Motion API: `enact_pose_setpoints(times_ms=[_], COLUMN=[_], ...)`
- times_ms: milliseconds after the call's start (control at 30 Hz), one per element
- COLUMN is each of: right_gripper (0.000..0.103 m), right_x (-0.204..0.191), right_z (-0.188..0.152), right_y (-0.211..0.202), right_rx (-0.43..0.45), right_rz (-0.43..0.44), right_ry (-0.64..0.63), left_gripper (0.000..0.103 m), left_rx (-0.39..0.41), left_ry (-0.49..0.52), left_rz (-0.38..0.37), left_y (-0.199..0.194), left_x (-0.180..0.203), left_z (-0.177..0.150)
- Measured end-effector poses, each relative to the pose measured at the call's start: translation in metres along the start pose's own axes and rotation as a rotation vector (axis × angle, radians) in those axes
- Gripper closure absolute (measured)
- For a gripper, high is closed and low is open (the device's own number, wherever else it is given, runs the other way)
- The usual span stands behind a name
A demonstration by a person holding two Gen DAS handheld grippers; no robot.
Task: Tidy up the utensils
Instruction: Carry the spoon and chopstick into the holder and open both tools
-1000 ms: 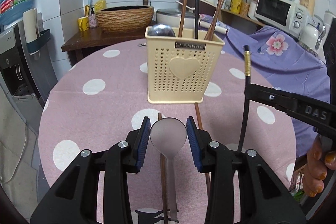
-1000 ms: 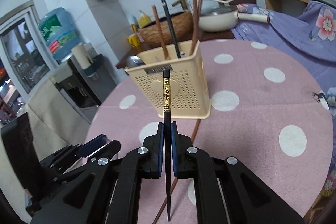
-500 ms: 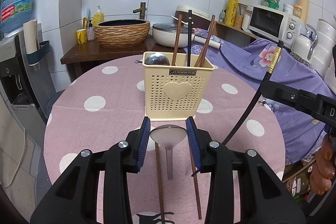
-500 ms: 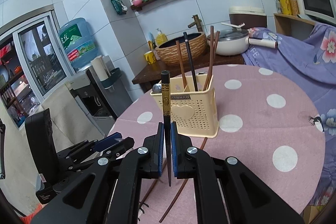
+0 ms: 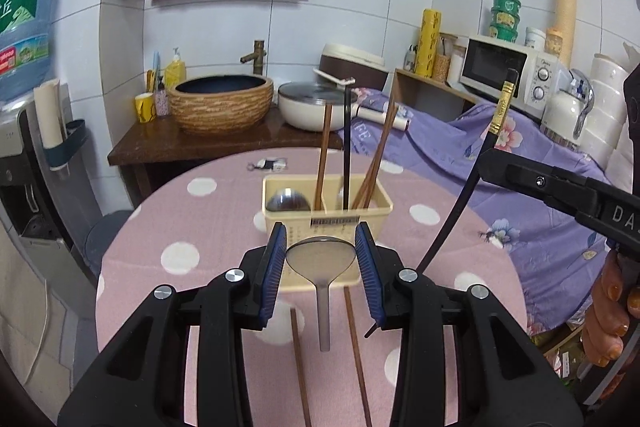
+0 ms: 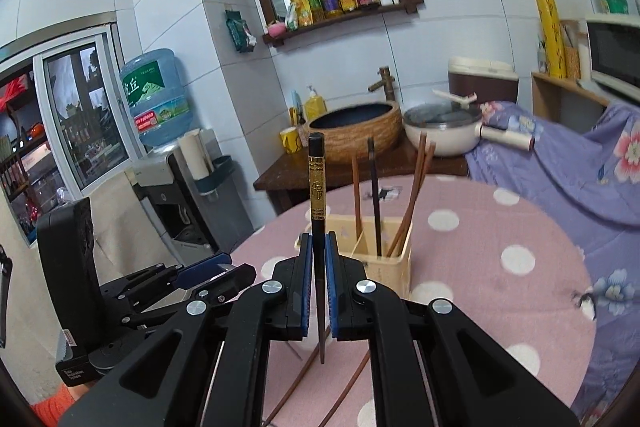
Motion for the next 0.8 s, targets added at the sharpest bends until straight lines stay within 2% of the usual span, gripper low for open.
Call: enact_pose_setpoints(times_ms=[200, 333, 433, 567, 800], right_gripper=[0.096, 0.096, 0.096, 0.096, 0.096], right_x=[0.014, 0.027, 0.037, 0.046, 0.052], right_z=[0.059, 0.082, 0.089, 0.078, 0.034], right_y=[0.004, 0.015, 0.028, 0.047, 0.083], right_rx=[0.076, 0.105, 0.114, 0.089, 0.024], right_rz=[-0.054, -0.109, -0.148, -0.172, -0.189], right_ry=[-0.023, -0.013, -0.012, 0.004, -0.001], left_gripper=[0.067, 0.067, 0.067, 0.067, 0.067], left_rx=[0.100, 0.132, 0.155, 0.147, 0.070], left_ry=[0.023, 0.000, -0.011, -0.029, -0.065], left_rz=[0.010, 0.020, 0.034, 0.068, 0.097], left_y=[0.002, 0.013, 0.028, 0.062, 0.110], left_x=[0.011, 0.013, 0.011, 0.003, -0.012], left_z=[0.076, 0.118, 0.138, 0.139, 0.099])
Point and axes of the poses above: each gripper's, at about its wrist camera, not at the fingertips, and y roughly the way its jaws point, x to its right, z to its top, the point moved 4 cm from there along y, roughly the way its jaws point, and after that the axes turned 10 degrees about -y, right-handed, at the moved point
